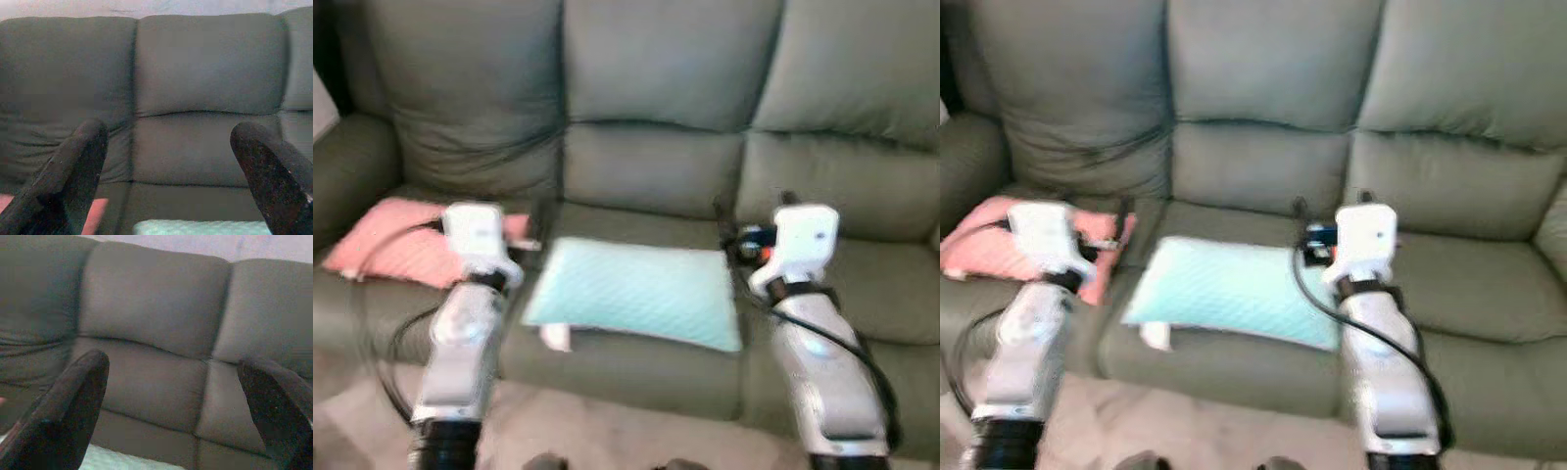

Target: Move the pillow to the sofa

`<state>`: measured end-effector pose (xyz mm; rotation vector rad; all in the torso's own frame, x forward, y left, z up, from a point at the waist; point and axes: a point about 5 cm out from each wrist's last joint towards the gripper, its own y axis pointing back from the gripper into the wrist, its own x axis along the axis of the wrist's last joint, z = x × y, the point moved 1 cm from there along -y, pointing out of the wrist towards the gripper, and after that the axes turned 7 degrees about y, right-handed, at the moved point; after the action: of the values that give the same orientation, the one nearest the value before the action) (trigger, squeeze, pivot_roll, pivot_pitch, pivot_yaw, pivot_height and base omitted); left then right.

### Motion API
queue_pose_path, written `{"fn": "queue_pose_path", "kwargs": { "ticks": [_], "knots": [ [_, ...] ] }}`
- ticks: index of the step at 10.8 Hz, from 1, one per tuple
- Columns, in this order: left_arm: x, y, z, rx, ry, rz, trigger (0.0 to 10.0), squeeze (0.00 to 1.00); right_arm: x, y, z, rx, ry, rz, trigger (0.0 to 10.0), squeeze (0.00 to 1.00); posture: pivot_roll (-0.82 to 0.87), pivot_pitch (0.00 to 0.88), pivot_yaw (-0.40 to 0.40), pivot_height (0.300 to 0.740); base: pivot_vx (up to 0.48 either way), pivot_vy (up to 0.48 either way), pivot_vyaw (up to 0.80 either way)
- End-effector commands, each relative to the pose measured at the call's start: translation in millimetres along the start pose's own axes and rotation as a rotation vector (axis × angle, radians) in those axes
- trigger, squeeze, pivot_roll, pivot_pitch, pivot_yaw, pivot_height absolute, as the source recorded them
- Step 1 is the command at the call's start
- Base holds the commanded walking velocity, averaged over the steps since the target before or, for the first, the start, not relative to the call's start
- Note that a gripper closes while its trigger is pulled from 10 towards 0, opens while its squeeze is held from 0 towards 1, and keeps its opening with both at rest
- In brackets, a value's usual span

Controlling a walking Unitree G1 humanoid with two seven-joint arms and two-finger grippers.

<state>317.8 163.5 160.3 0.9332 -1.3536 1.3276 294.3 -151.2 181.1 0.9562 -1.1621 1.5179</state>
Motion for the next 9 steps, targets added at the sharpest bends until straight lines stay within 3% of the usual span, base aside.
{"fn": "queue_pose_path", "kwargs": {
  "ticks": [1,6,9],
  "knots": [
    [1.6,1.8,-5.9,0.012,-0.002,-0.004,10.0,0.00,4.3,1.6,-1.6,0.007,-0.012,0.011,10.0,0.00,-0.13,0.165,0.017,0.740,0.000,-0.480,0.00],
    [-2.5,3.5,-9.6,0.017,0.046,-0.042,10.0,0.00,3.8,1.1,-2.7,0.016,-0.004,-0.001,10.0,0.00,-0.13,0.175,0.013,0.740,0.000,0.000,0.00],
    [-5.2,2.5,-5.6,-0.014,0.065,-0.072,10.0,0.00,3.3,0.6,-2.7,0.013,-0.003,-0.004,10.0,0.00,-0.13,0.176,0.020,0.740,0.000,0.455,0.00]
  ]
}}
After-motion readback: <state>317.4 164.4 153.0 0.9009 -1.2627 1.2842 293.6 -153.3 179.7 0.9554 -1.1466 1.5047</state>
